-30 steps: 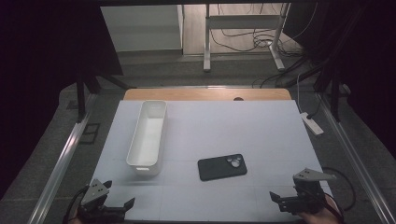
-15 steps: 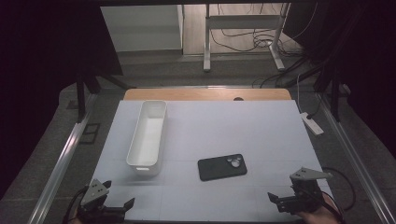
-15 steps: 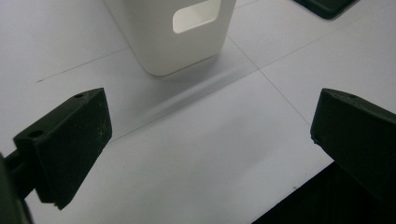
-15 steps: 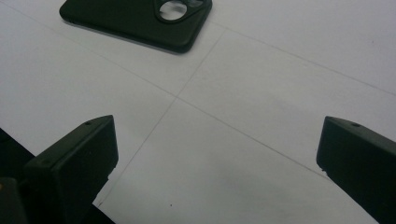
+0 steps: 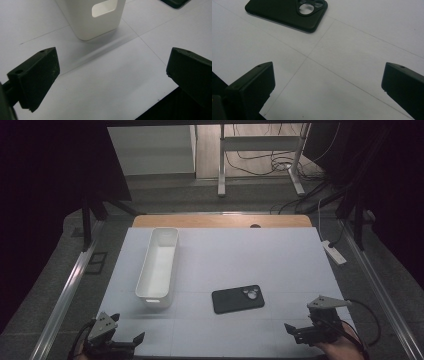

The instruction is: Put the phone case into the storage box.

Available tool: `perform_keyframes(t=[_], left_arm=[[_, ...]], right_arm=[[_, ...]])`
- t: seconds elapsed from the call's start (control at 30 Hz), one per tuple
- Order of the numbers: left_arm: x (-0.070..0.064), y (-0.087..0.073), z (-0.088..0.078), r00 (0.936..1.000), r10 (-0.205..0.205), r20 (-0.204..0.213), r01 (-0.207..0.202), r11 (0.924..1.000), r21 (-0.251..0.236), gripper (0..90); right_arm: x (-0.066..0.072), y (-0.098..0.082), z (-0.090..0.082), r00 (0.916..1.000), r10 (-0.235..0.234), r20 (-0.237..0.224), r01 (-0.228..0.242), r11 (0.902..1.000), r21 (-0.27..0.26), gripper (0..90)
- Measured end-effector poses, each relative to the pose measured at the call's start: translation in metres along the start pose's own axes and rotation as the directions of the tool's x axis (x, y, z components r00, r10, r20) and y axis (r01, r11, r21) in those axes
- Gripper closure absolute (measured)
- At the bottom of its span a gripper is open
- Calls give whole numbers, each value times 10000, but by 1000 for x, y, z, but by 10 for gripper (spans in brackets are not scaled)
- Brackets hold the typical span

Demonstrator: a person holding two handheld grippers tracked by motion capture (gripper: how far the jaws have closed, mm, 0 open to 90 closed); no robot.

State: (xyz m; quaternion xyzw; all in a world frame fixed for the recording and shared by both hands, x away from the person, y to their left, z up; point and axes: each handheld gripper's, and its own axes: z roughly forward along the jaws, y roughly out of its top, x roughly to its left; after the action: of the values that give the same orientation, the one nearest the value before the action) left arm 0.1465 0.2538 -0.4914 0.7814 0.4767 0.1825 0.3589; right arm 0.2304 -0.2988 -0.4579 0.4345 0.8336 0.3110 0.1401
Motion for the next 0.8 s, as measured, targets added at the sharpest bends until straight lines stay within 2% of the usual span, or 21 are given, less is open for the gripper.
perform_keyframes(t=[0.8], left_arm=[[1,0,0,9999,-105,12,105,9999,-21,0]], right_arm=[[-1,19,14,9991,-213,-370,218,9997,122,0]])
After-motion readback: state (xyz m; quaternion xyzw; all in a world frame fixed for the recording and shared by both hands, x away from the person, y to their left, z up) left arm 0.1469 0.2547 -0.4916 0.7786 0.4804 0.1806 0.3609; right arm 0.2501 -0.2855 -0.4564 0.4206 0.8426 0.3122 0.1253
